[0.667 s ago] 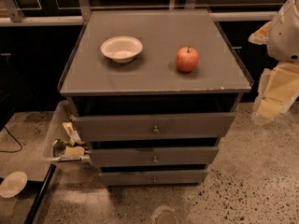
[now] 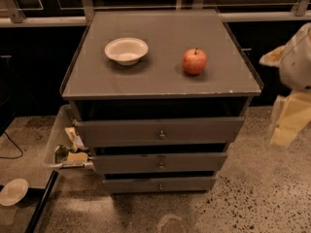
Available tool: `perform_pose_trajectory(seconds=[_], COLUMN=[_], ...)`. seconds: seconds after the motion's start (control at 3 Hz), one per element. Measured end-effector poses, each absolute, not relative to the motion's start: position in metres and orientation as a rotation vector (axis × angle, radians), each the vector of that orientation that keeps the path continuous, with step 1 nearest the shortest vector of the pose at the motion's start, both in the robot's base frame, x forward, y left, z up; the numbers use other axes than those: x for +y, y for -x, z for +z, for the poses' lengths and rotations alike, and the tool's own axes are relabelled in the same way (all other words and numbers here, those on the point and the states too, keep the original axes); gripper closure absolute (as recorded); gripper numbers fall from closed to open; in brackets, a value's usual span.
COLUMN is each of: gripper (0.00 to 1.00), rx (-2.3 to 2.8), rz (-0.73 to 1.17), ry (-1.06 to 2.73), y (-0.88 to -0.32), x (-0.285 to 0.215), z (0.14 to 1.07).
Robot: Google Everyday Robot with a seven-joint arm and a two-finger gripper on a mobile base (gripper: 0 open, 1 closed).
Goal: Open bottom drawer
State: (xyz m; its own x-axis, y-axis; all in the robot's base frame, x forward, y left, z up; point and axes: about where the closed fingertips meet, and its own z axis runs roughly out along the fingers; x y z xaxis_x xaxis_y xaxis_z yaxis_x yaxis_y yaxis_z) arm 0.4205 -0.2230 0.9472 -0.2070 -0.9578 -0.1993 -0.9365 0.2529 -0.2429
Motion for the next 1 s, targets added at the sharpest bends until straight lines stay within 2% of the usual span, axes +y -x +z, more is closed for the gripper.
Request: perform_pose_trajectory(seconds=[0.67,1.0], gripper=[0.0,0.0], rx=[2.088,2.006], rz=[-0.001,0.034], ry=[1.905,1.964], y=[-0.389,-0.395], x=[-0.232,-0.239], z=[0.835,0.779])
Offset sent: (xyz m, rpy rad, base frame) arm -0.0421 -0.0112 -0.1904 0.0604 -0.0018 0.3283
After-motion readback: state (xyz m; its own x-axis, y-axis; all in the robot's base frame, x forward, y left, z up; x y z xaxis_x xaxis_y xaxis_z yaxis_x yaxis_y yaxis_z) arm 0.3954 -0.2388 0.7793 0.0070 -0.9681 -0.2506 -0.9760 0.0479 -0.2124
